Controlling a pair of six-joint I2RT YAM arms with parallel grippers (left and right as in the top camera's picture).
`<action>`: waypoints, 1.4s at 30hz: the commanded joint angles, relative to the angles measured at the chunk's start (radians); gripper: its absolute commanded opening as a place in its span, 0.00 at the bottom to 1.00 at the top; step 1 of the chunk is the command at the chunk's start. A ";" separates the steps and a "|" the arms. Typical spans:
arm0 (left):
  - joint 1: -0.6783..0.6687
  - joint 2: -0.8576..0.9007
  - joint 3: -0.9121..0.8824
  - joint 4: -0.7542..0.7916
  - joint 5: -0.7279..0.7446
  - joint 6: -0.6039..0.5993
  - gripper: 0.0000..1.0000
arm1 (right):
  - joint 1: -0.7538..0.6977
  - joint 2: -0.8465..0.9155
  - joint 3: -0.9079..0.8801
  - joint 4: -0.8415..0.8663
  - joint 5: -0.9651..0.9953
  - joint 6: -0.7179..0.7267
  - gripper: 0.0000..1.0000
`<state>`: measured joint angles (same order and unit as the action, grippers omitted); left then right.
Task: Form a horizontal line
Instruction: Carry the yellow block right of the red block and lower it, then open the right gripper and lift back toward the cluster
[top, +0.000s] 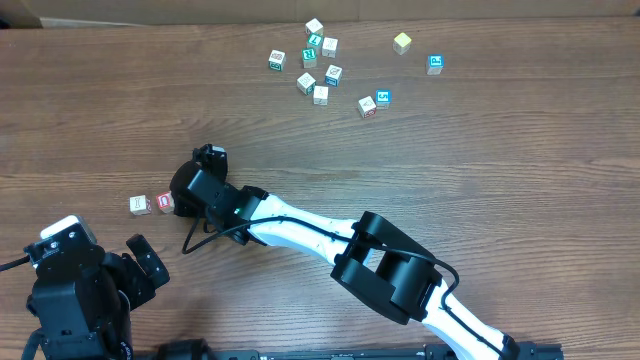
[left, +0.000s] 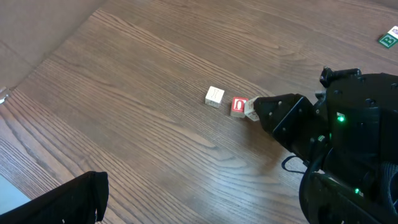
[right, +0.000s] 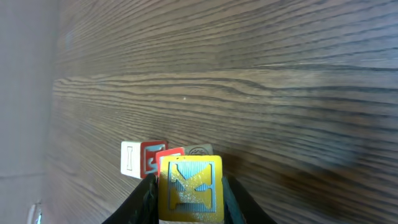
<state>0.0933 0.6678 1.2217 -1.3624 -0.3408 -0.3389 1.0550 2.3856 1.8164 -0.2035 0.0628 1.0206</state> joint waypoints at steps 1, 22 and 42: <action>0.000 -0.005 -0.003 0.001 -0.001 -0.016 1.00 | 0.005 0.016 -0.011 0.023 -0.012 -0.016 0.26; 0.000 -0.005 -0.003 0.001 -0.001 -0.016 0.99 | -0.015 0.016 0.029 -0.052 0.049 -0.188 0.68; 0.000 -0.005 -0.003 0.001 -0.001 -0.016 1.00 | -0.547 -0.226 0.042 -0.244 0.040 -0.678 1.00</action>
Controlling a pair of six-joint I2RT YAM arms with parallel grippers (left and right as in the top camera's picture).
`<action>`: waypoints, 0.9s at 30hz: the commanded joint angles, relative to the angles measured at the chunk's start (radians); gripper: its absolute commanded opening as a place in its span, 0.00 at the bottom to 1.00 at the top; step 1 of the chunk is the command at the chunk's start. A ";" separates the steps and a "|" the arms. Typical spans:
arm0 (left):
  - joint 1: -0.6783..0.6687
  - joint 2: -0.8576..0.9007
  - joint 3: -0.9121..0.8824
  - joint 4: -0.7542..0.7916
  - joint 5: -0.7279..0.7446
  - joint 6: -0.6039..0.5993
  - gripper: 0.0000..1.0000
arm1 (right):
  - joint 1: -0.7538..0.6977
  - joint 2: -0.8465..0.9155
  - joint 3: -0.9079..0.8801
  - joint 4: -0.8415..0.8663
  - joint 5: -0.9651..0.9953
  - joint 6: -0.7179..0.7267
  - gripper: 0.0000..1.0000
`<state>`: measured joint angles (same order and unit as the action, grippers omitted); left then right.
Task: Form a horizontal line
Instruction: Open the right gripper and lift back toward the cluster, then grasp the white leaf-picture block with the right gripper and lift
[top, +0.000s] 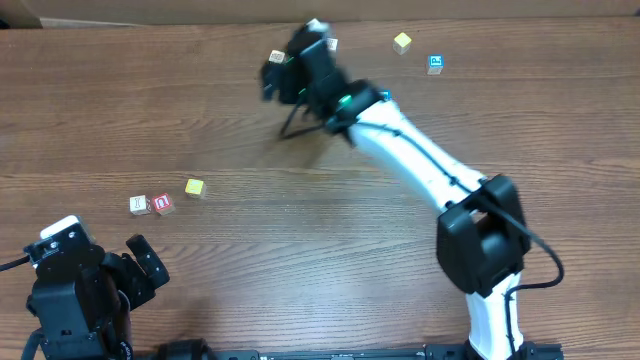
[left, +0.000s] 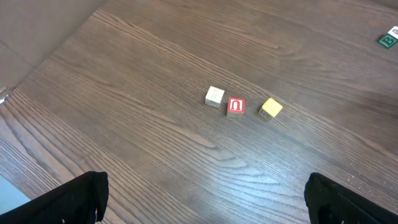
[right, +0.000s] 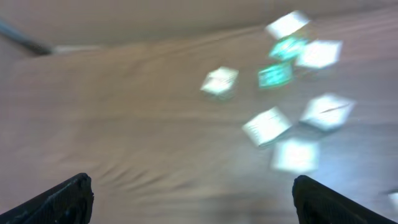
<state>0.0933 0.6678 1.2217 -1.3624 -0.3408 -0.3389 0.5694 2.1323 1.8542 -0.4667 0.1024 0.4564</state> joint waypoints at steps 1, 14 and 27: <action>0.000 -0.005 -0.003 0.001 -0.001 -0.017 1.00 | -0.092 0.047 0.005 0.047 -0.008 -0.114 1.00; 0.000 -0.005 -0.003 0.001 -0.001 -0.017 1.00 | -0.182 0.306 0.005 0.343 -0.119 -0.015 1.00; 0.000 -0.005 -0.003 0.001 -0.001 -0.016 1.00 | -0.139 0.333 0.005 0.293 -0.013 -0.011 0.64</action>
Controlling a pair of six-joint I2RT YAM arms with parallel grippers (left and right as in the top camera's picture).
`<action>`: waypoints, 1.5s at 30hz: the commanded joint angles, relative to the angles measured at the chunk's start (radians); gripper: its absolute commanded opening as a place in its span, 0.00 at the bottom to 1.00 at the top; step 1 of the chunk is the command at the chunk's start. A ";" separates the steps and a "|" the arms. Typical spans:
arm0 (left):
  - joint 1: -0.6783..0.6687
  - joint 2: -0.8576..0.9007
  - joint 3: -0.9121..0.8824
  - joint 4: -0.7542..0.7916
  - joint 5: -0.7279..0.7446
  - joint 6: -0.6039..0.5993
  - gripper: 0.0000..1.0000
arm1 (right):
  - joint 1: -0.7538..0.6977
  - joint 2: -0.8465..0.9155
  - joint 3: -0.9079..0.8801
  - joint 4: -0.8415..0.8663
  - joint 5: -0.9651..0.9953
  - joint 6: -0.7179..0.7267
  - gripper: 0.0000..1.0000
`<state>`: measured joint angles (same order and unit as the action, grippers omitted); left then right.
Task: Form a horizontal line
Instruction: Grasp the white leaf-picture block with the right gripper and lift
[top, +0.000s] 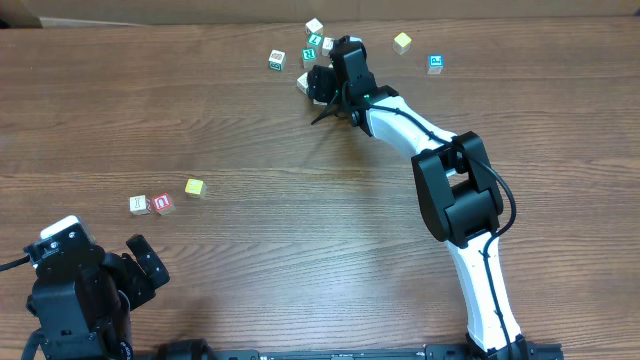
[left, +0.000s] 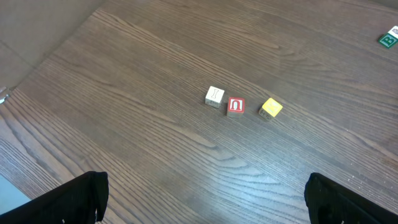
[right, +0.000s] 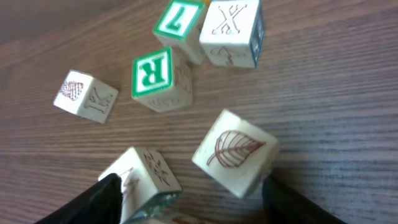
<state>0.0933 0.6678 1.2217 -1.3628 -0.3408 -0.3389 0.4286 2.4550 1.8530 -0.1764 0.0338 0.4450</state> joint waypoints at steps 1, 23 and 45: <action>0.000 -0.005 -0.003 0.001 -0.001 -0.016 1.00 | 0.002 0.010 0.006 0.004 0.060 0.000 0.63; 0.000 -0.005 -0.003 0.001 -0.001 -0.016 1.00 | 0.002 0.066 0.055 0.086 0.108 -0.002 0.28; 0.000 -0.005 -0.003 0.001 -0.001 -0.017 1.00 | 0.087 -0.291 0.310 -0.904 -0.368 -0.105 0.04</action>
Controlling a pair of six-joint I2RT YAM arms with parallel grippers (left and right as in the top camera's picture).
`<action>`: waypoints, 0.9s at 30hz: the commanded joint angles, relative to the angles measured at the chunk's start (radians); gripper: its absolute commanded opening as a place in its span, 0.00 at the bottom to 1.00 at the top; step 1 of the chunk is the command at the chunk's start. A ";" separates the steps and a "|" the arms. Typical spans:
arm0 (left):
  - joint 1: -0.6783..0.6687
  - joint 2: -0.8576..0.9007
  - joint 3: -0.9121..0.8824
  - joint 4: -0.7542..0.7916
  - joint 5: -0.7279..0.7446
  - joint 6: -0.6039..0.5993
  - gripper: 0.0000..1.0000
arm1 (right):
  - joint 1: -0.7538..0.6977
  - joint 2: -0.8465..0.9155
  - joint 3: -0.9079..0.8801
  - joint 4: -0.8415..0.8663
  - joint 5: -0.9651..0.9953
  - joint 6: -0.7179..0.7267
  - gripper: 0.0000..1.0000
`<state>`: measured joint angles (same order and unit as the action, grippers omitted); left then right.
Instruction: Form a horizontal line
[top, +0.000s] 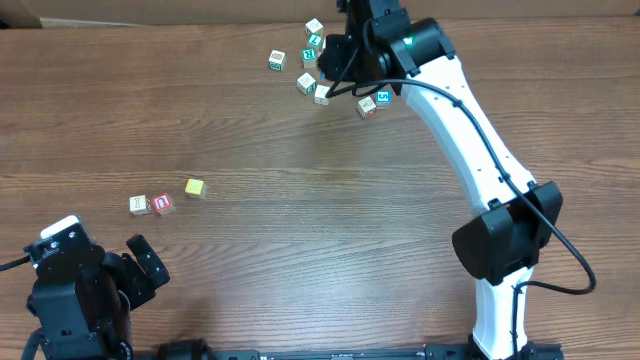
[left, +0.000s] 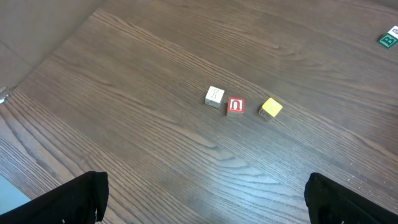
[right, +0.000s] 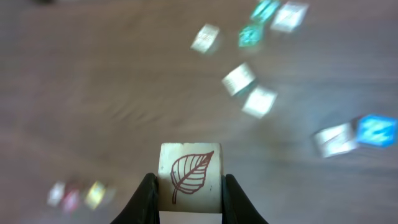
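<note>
Three blocks lie in a row at the table's left: a white one, a red one and, a small gap further right and slightly farther back, a yellow one. The left wrist view shows the same white block, red block and yellow block. My right gripper is shut on a white block with a brown leaf drawing, held high above the table. In the overhead view the right gripper hangs over the far cluster and hides the leaf block. My left gripper rests open at the near left corner.
Several loose letter blocks are scattered at the far middle of the table. A pale yellow block and blue blocks lie to their right. A cardboard edge runs along the far side. The right arm spans the table's right half.
My right gripper was open low among the far blocks, around the leaf block. Now it is shut on that block and raised well above the table. The left arm and the row have not moved.
My right gripper first held the yellow block just right of the red one at the left. Then the yellow block lay there alone and the open gripper was near the far cluster. It then straddled the leaf block, and now holds it aloft.
</note>
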<state>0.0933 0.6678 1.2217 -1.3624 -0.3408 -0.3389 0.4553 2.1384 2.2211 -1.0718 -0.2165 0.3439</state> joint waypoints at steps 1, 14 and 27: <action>0.000 -0.005 -0.003 0.001 -0.001 -0.017 1.00 | 0.076 0.026 -0.074 -0.008 -0.118 0.002 0.04; 0.000 -0.005 -0.003 -0.023 -0.006 0.013 1.00 | 0.338 0.026 -0.544 0.468 0.059 0.391 0.04; 0.000 -0.005 -0.003 -0.022 -0.006 0.025 1.00 | 0.480 0.082 -0.663 0.890 0.156 0.522 0.07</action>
<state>0.0933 0.6678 1.2213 -1.3849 -0.3408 -0.3336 0.9360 2.1784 1.5612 -0.1799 -0.1036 0.7876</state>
